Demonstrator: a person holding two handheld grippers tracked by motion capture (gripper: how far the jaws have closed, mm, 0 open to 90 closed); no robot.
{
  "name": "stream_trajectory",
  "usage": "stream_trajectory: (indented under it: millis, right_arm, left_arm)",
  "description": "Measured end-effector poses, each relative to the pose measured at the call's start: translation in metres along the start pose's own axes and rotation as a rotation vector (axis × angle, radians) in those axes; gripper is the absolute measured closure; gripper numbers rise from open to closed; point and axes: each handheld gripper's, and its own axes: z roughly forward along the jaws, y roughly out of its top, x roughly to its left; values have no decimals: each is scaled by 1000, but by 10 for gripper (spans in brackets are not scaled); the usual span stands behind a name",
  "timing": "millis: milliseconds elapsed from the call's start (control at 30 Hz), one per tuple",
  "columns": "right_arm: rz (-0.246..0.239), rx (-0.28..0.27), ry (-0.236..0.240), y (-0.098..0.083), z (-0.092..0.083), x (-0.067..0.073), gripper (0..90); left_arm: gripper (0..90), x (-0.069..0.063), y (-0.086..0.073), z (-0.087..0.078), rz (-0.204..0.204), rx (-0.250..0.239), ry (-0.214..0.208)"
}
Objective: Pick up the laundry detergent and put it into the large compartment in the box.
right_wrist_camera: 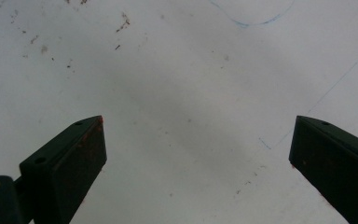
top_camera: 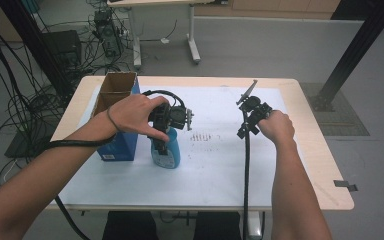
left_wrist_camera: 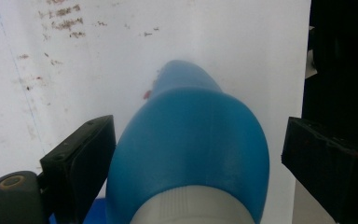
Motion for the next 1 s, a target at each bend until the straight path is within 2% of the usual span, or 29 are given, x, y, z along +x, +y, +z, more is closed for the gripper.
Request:
stream_trajectory:
  millis: [233, 600, 1000]
  right_arm:
    - [4, -1, 1, 0, 0, 0, 40]
    - [10, -2, -5, -2, -1, 0, 39]
    - [13, -4, -9, -3, -1, 0, 39]
  left_arm:
    - [187, 0, -1, 1, -3, 10, 9]
    - [347, -5, 2, -1, 0, 27, 43]
    - [351, -6, 3, -1, -11, 34, 54]
